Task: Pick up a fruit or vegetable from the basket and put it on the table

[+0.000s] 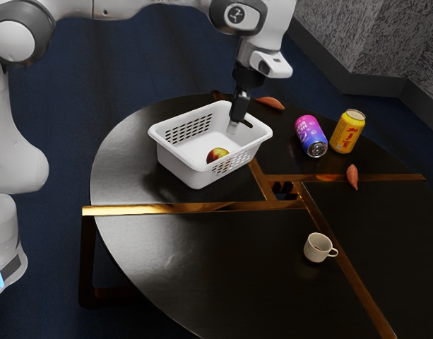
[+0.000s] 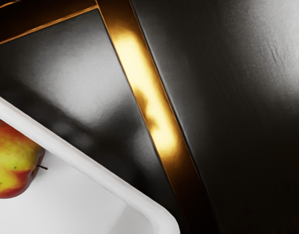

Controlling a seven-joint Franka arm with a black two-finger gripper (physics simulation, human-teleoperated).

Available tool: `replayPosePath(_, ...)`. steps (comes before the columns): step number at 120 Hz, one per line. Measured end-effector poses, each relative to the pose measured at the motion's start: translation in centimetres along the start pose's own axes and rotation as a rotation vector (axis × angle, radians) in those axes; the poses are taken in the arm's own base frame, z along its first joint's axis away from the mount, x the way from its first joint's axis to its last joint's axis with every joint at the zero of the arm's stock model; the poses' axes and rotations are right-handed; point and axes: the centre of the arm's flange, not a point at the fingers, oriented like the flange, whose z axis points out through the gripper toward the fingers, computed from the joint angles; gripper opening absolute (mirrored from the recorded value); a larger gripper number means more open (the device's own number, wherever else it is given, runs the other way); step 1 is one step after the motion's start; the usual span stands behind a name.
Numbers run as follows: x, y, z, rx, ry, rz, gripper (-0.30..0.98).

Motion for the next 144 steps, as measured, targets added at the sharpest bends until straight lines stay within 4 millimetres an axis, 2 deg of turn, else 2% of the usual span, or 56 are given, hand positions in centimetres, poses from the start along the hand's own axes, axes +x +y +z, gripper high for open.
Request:
replayPosePath(18,0.1,0.1,0.5,0.002,-0.008,0.044,0.67)
replayPosePath(40,0.0,-0.1,0.1,0.009,-0.007,0.093,0.67)
replayPosePath(55,-0.4,-1.2,0.8,-0.03,-0.009,0.125,0.67)
replayPosePath(64,-0.3,-1.0,0.6,-0.022,-0.007,0.139,0.67)
replayPosePath(80,-0.4,-1.2,2.4,-0.05,-0.041,0.172,0.67)
replayPosePath(87,-0.8,-2.4,3.1,-0.089,-0.036,0.203,0.66)
replayPosePath(97,-3.6,-5.0,3.7,-0.165,-0.008,0.235,0.66)
replayPosePath(123,-10.2,-7.4,3.3,-0.176,0.034,0.245,0.66)
replayPosePath(133,-11.4,-7.7,2.8,-0.141,0.05,0.273,0.66)
replayPosePath(144,-12.4,-8.6,3.5,-0.147,0.053,0.294,0.66)
